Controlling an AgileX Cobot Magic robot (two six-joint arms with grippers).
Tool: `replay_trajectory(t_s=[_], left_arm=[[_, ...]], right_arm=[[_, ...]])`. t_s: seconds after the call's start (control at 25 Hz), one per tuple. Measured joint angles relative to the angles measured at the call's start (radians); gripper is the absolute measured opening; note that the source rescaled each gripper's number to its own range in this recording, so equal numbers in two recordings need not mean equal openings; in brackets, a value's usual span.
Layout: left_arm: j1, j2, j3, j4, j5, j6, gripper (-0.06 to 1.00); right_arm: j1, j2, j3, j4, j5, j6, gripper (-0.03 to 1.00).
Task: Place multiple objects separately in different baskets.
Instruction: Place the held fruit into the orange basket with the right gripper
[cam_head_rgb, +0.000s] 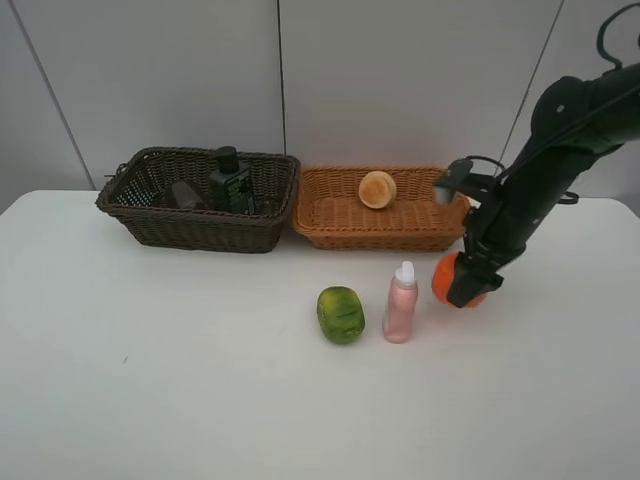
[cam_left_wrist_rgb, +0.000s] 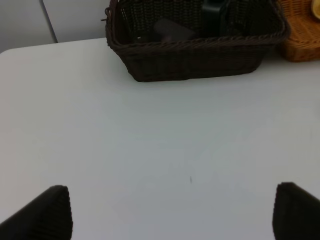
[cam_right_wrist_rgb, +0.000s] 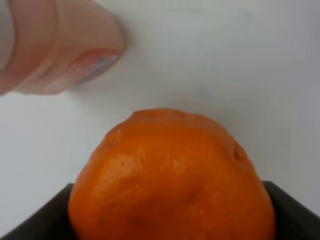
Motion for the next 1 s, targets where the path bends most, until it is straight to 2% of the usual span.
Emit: replay_trajectory(t_s=[0.16,0.36,0.68,1.0], left_arm=[[0.000,0.000,0.000,0.000,0.000,0.000,0.98],[0.000,0.000,0.000,0.000,0.000,0.000,0.98],[0.000,0.000,0.000,0.000,0.000,0.000,0.98],[0.000,0.000,0.000,0.000,0.000,0.000,0.98]], right_arm=[[0.000,0.000,-0.112,-0.039,0.042,0.068,0.55],[0.000,0.000,-0.223,-0.063,0.020,0.097,0.55],[0.000,0.062,-0.307,0.000,-0.175,0.099,0.55],[0.000,0.193,-0.370,0.005,-0.343,0.099,0.55]])
